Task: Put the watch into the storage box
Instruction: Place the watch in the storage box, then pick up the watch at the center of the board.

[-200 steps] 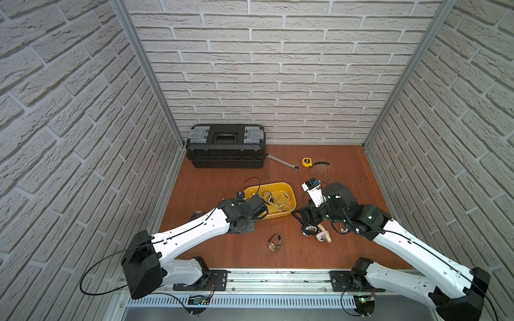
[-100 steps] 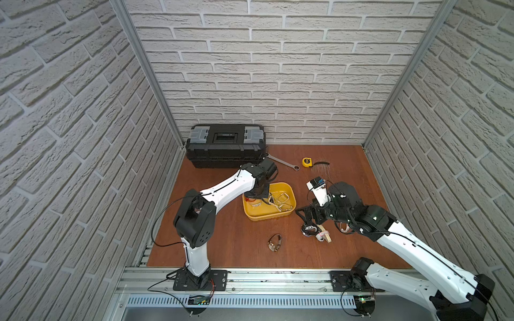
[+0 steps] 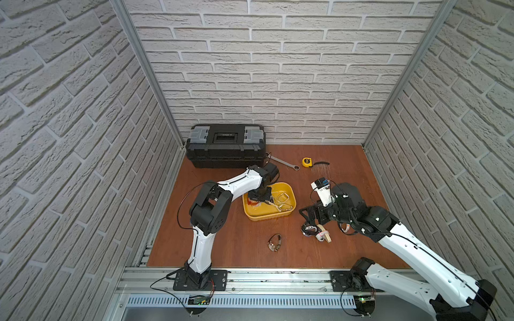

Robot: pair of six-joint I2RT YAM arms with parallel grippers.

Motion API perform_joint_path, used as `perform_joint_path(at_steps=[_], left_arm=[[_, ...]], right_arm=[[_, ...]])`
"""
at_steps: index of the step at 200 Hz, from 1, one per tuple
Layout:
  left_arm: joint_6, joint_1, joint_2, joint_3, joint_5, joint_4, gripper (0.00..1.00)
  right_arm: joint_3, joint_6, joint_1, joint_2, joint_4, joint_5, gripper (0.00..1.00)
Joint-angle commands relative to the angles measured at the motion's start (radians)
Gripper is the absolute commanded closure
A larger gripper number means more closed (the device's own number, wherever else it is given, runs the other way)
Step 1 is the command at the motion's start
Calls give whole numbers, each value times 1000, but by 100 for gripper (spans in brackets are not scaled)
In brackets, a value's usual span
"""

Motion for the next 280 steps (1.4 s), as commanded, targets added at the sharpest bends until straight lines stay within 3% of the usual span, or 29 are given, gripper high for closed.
perform_joint_path(at_steps=[1, 24, 89, 126, 165, 231, 280], left_arm=[[3, -4, -46, -7, -6, 6, 68], [0, -19, -85, 7, -18, -11, 55], [-5, -56, -179, 72, -66, -80, 40], [24, -114, -296, 69, -67, -53, 29], [55, -252, -489, -57, -51, 68, 2], [-39, -473, -758, -373, -126, 177, 2], [-103, -552, -813, -452, -181, 189, 2]], right_arm=[[-22, 37, -43, 10, -1, -19, 0], [-33, 43, -66, 13, 1, -37, 0], [-67, 80, -138, 31, -57, -30, 1], [-116, 107, -184, 71, -79, -98, 7], [-172, 180, -182, 88, -137, -151, 16], [-367, 439, -179, -141, -84, -205, 26], [-463, 517, -178, -194, 16, -168, 31]])
